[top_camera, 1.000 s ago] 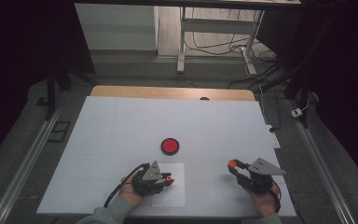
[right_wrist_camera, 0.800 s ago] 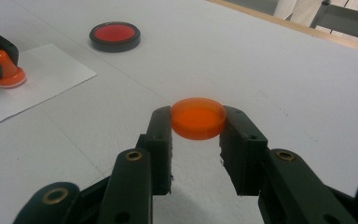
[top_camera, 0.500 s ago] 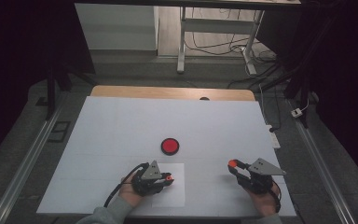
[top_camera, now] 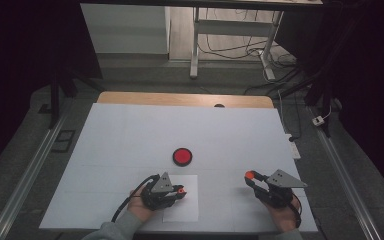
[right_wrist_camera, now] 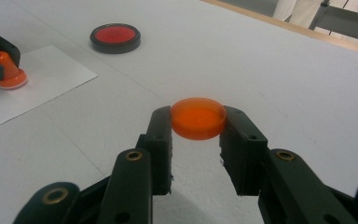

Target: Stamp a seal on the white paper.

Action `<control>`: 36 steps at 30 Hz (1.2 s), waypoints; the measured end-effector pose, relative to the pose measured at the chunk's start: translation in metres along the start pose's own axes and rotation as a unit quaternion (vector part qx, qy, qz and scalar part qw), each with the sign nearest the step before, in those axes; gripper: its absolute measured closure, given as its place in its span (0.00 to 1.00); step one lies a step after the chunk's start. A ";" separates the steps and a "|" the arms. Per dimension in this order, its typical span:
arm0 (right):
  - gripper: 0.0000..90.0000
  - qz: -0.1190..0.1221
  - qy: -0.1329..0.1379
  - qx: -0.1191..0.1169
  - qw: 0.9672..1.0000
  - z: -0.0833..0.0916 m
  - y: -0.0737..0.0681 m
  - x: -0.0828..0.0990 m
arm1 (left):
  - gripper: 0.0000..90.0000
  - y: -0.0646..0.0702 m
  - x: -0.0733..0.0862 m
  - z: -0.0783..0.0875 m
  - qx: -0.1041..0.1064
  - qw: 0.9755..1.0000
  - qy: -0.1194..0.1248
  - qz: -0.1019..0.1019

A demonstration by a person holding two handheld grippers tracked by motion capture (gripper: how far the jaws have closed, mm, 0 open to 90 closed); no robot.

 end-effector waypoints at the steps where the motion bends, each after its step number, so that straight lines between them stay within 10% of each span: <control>1: 0.71 0.000 0.000 -0.001 1.000 0.000 0.000 0.000 | 0.81 0.000 0.000 0.000 0.000 1.000 0.001 0.000; 23: 0.71 -0.001 0.002 -0.001 1.000 0.000 0.000 -0.001 | 0.81 -0.002 -0.001 0.000 0.012 1.000 0.002 0.015; 28: 0.71 -0.001 0.005 -0.001 1.000 0.000 0.000 -0.002 | 0.81 -0.005 -0.020 0.014 0.023 0.997 0.059 0.043; 36: 0.71 0.000 0.002 -0.001 1.000 0.000 -0.001 -0.002 | 0.81 -0.009 -0.027 0.026 0.036 0.995 0.078 0.059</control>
Point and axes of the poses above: each handheld gripper's, and its own axes: z roughly backward along the jaws, x roughly out of its underside, y roughly to its right, the point moved 9 cm from there along -z, roughly forward along the jaws, and after that the axes turned 4 degrees about z, right-handed, at the moved point
